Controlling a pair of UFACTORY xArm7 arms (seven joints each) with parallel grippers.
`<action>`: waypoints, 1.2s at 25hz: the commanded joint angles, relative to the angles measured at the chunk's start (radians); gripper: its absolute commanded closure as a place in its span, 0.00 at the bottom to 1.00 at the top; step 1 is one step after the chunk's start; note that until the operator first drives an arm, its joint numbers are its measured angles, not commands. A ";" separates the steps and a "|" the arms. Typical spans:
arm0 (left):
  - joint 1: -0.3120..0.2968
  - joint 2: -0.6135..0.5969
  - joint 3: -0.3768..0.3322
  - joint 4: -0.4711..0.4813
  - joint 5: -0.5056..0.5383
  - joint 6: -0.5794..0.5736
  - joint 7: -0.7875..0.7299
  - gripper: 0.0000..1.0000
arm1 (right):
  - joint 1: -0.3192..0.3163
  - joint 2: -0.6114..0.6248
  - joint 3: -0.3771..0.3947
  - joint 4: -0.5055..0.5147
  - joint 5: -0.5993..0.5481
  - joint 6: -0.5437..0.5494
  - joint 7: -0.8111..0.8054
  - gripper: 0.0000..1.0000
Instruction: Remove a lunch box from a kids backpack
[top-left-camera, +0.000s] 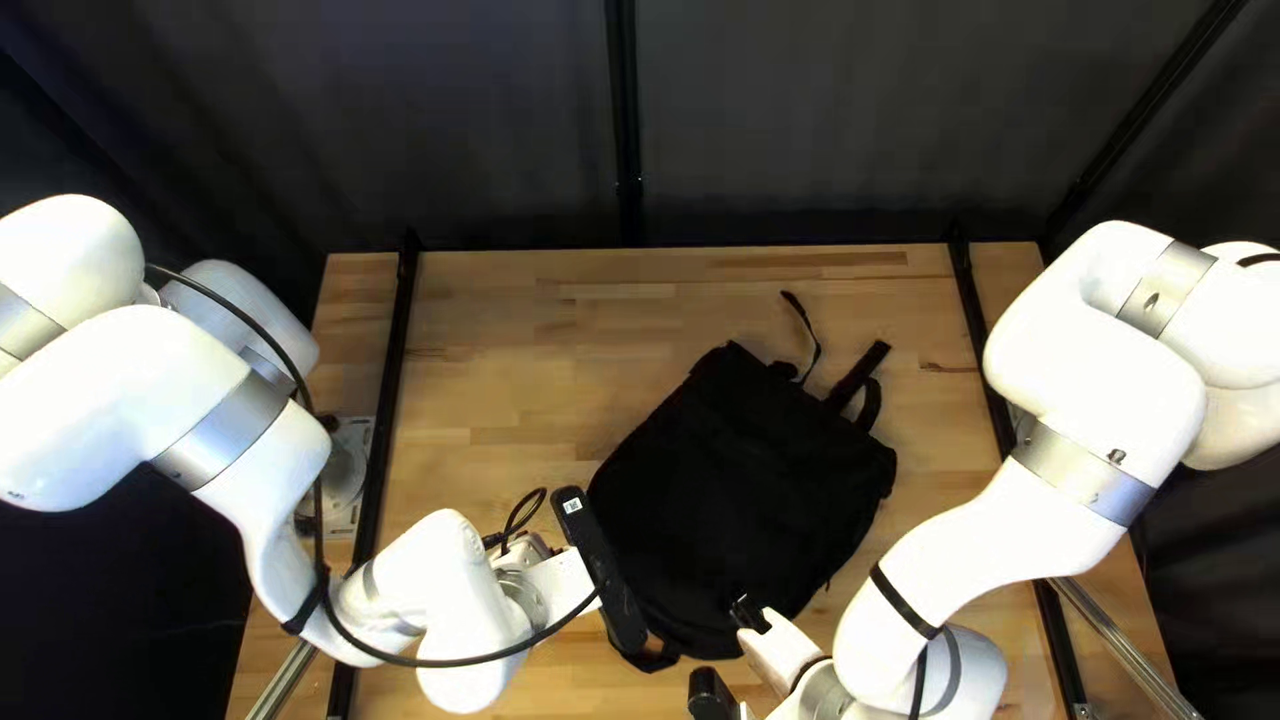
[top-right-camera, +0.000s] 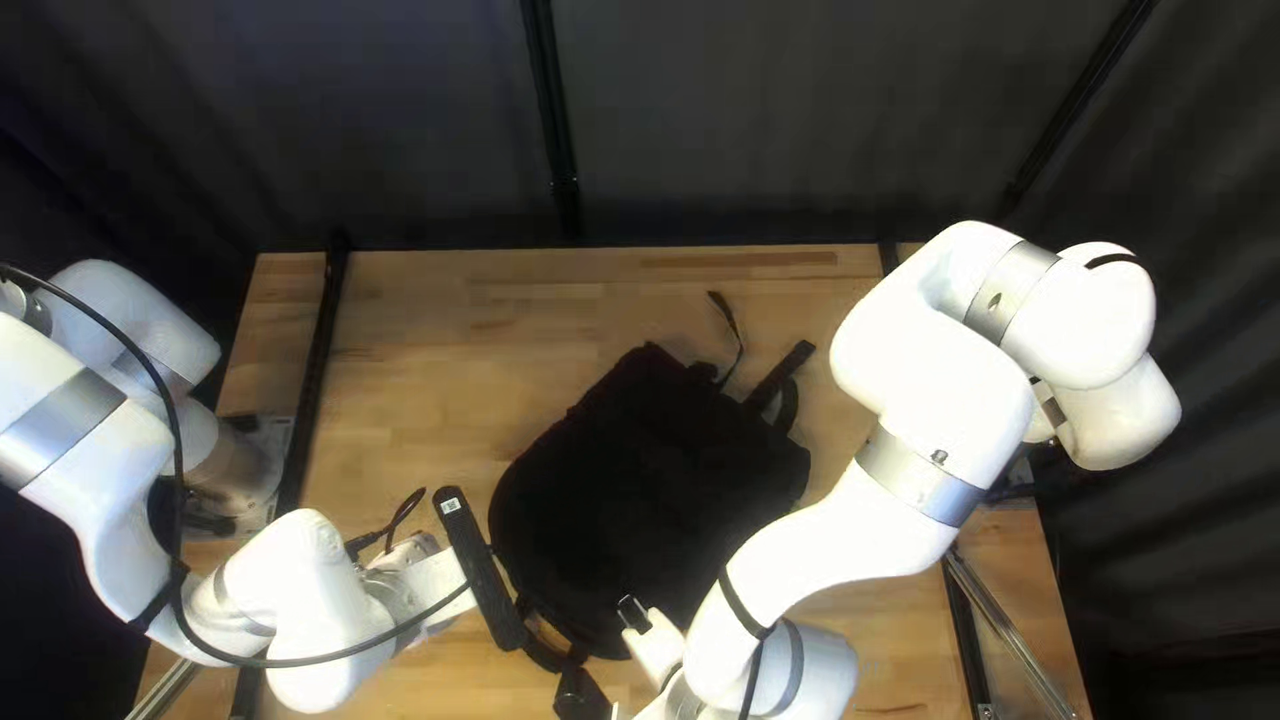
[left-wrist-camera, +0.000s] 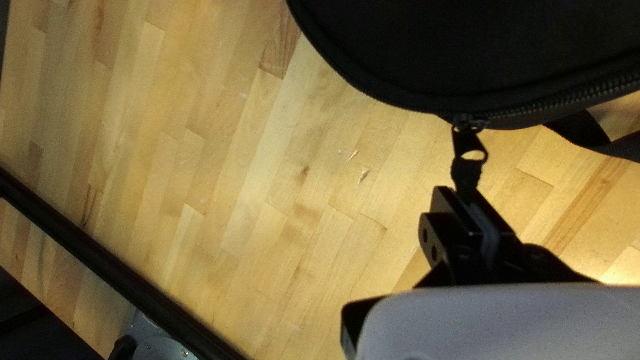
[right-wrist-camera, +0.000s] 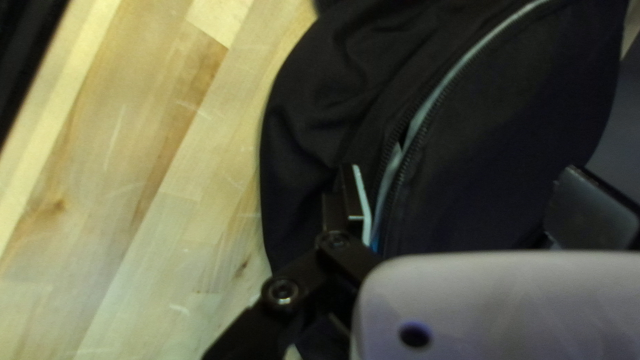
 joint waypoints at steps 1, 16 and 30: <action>0.001 -0.003 0.001 -0.004 0.001 -0.004 0.003 1.00 | -0.025 -0.010 0.001 -0.031 0.008 -0.033 -0.004 0.63; 0.023 -0.034 0.023 -0.039 -0.001 -0.019 0.051 1.00 | -0.063 -0.060 0.029 -0.085 0.064 -0.071 -0.045 1.00; 0.116 -0.080 0.122 -0.127 0.070 -0.111 0.181 1.00 | -0.091 -0.095 0.049 -0.110 0.102 -0.102 -0.095 1.00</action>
